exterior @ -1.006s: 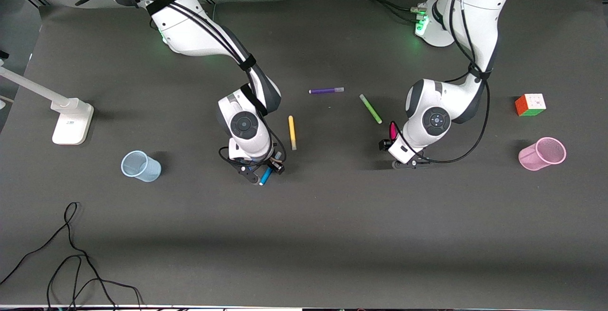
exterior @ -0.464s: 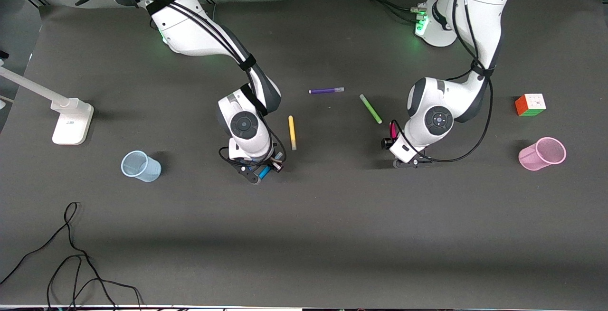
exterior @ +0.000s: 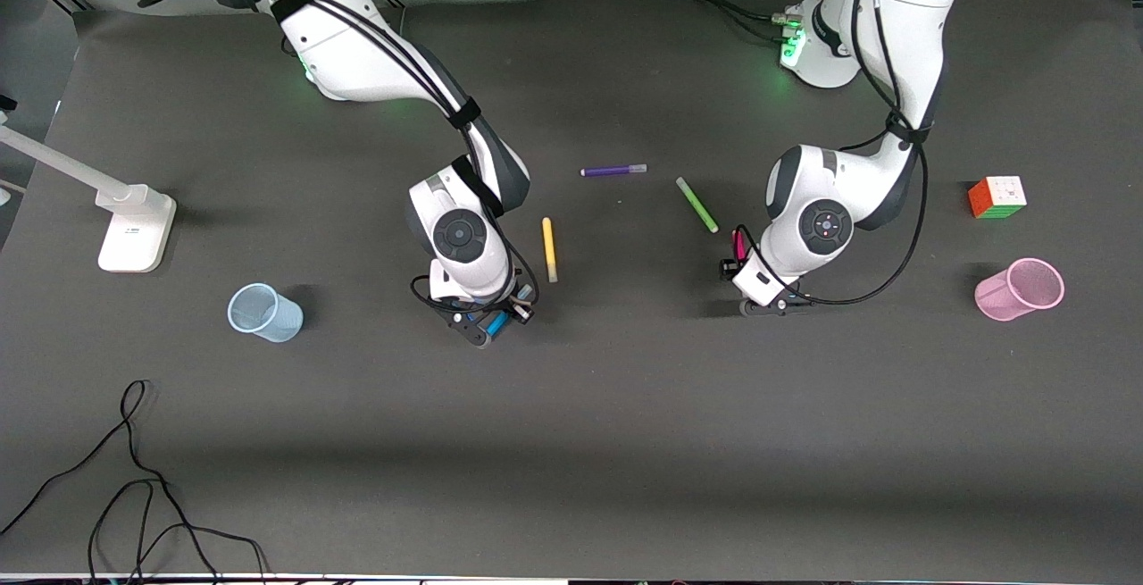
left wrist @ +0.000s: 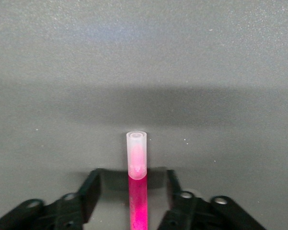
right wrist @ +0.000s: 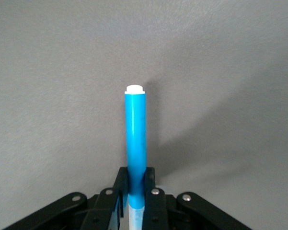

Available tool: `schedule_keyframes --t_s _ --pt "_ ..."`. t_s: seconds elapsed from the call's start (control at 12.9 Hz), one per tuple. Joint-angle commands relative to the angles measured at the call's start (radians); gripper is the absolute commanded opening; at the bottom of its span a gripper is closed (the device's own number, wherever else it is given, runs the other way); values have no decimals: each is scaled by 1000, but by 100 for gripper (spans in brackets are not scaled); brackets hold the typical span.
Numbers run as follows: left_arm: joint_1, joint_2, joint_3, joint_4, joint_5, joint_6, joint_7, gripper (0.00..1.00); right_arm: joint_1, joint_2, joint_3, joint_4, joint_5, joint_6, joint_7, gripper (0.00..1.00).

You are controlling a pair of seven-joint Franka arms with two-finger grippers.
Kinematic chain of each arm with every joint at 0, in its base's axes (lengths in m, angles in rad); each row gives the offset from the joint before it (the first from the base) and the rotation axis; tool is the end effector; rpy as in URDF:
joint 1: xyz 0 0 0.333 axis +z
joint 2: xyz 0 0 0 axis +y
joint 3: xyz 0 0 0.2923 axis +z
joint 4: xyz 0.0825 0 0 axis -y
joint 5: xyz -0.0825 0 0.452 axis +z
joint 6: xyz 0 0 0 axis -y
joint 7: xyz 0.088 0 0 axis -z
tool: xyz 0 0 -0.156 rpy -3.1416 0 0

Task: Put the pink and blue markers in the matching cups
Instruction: 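Carry the blue marker to the clear cup while the left gripper carries pink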

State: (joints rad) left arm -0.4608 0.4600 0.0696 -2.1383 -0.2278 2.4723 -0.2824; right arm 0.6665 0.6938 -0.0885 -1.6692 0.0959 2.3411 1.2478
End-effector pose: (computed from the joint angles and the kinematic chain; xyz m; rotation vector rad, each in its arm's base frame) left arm 0.5324 -0.2214 0.0491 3.0783 0.1131 -0.2276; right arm 0.5932 0.3933 0.0849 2.9346 -1.1002 -0.0316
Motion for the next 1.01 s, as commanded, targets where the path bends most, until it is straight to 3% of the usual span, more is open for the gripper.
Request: schedule_keyframes --t_s 0.0,0.08,0.23,0.39,0.54,0.7,0.93 --pt "-10 -32 6 -25 -10 -9 -11 16 2 -72 -10 63 11 -170 -5 13" --pt "-10 -31 6 -25 -10 -9 -9 15 -1 -91 -10 86 12 -227 -7 13" --pt "-10 -32 6 -25 -10 -9 -8 0 -5 -128 -11 127 12 -326 -14 13" --pt "-9 -34 6 -23 -10 -12 -9 0 -28 -186 -13 135 25 -420 -59 13" --pt "-2 -75 10 -17 -8 -48 9 0 -89 -267 -22 129 111 -547 -196 13" --pt "22 -135 15 39 8 -206 14 0 -191 -331 -22 128 154 -687 -327 13" --pt "106 -191 15 238 64 -535 86 0 -324 -404 -25 129 154 -854 -535 13"
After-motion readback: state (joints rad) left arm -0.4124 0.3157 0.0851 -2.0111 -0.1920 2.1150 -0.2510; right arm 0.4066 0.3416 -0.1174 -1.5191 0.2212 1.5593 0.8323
